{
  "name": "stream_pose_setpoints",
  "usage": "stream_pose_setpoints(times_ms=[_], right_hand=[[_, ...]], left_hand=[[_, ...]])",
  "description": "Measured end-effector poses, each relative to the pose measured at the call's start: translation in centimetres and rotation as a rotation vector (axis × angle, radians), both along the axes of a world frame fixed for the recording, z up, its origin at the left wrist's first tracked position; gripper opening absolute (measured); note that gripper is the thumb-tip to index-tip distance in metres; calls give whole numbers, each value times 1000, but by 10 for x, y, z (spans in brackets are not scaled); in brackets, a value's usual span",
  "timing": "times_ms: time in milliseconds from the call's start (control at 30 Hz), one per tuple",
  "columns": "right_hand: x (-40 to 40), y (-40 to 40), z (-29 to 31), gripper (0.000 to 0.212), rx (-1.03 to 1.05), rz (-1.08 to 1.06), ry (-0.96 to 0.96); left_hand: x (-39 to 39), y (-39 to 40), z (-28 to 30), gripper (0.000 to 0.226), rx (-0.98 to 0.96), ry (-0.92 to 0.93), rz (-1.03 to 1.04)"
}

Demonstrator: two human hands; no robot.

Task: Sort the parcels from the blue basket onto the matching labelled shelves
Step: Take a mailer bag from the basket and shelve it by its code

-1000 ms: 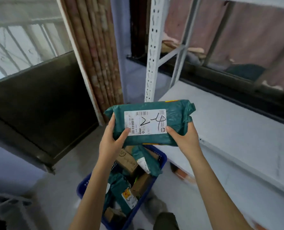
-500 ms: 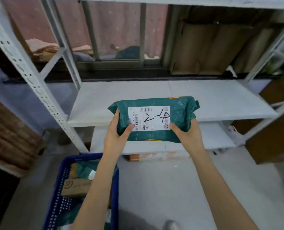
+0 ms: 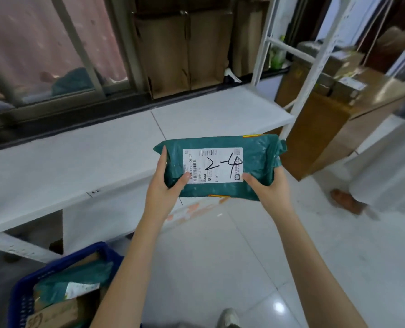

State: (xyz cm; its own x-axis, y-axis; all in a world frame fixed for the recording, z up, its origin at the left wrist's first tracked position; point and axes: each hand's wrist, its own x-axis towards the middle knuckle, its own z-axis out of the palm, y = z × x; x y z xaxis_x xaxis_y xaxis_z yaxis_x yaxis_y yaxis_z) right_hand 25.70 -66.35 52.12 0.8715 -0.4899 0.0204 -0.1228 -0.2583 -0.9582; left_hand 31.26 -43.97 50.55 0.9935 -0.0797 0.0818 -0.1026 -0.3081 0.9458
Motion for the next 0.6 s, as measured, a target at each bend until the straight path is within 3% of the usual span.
stream_pose_setpoints(times_ms=[333, 600], right_hand=[[-39, -126, -19, 49, 71, -146, 7], [-21, -190, -29, 44, 104, -252, 38]], left_hand=[[4, -129, -10, 86, 3, 31, -184], [42, -196, -15, 86, 52, 20, -264]])
